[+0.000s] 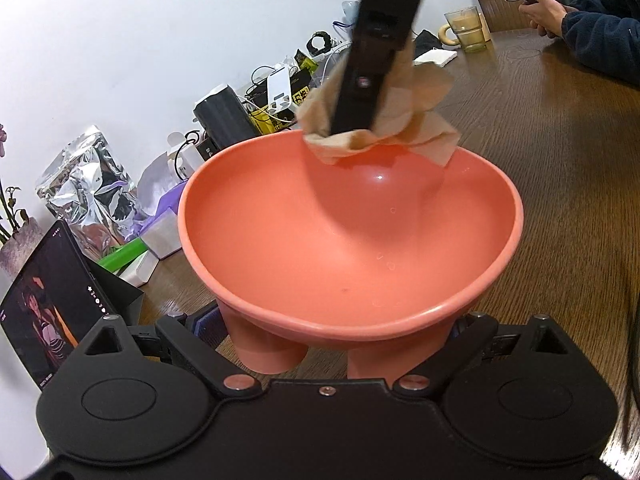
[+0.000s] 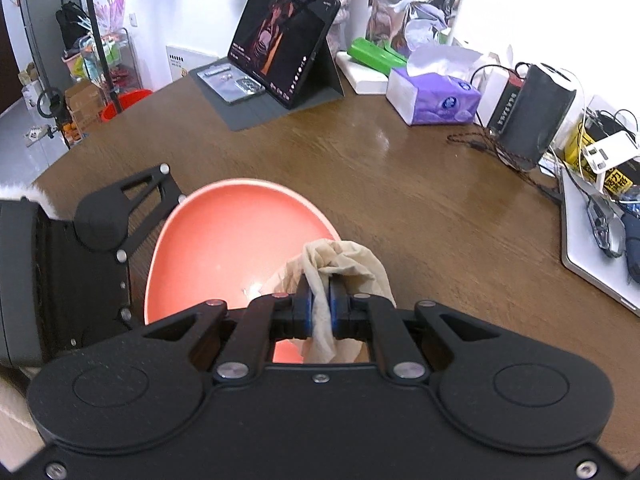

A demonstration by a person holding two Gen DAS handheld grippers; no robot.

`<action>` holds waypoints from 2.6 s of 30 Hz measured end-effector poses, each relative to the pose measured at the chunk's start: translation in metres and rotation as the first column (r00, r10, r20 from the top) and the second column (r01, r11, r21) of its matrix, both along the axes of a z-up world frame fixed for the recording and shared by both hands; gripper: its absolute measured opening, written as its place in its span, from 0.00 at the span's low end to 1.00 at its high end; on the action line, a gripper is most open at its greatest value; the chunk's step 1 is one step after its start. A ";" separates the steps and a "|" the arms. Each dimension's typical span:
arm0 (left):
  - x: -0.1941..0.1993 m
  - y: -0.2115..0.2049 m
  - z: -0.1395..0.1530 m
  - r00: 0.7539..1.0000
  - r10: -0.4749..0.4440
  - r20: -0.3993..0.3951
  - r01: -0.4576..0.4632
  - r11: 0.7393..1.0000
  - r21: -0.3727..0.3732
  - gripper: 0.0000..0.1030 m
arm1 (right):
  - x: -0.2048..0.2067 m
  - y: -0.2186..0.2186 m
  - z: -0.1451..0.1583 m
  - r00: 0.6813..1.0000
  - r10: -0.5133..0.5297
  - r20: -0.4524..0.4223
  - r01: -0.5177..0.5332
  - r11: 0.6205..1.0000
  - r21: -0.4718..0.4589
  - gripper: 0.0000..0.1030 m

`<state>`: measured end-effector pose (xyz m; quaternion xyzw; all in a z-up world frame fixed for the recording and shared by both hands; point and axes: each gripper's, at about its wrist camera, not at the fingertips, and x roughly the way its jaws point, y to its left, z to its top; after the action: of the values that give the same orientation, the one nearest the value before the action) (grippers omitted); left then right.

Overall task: Clean bowl
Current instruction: 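Sweep the towel along the bowl rim with the right tool, then wipe the towel across the bowl's inner wall with the right tool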

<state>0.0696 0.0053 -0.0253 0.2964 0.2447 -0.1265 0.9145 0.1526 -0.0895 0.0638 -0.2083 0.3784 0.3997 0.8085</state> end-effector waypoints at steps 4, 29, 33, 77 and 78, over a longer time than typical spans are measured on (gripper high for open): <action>0.000 0.000 0.000 1.000 0.000 0.002 0.000 1.000 0.003 0.92 | -0.006 -0.003 -0.002 1.000 0.009 0.001 -0.009 1.000 -0.029 0.09; -0.004 -0.001 -0.004 1.000 -0.007 0.013 0.007 1.000 0.013 0.92 | -0.046 -0.001 -0.012 0.989 0.124 -0.086 -0.133 0.985 -0.114 0.09; -0.007 -0.001 -0.005 1.000 -0.011 0.017 0.010 1.000 0.016 0.92 | -0.050 0.002 -0.012 0.984 0.145 -0.103 -0.155 0.983 -0.101 0.09; -0.063 -0.032 -0.004 1.000 -0.018 0.016 0.018 1.000 0.014 0.92 | -0.017 0.043 -0.013 0.971 0.205 -0.122 -0.179 0.964 0.197 0.09; -0.066 -0.034 -0.004 1.000 -0.018 0.016 0.017 1.000 0.014 0.92 | -0.015 0.043 -0.013 0.972 0.201 -0.119 -0.175 0.964 0.199 0.09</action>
<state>0.0039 -0.0285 -0.0291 0.3058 0.2355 -0.1304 0.9132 0.1372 -0.0460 0.0511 -0.1381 0.3727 0.5221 0.7546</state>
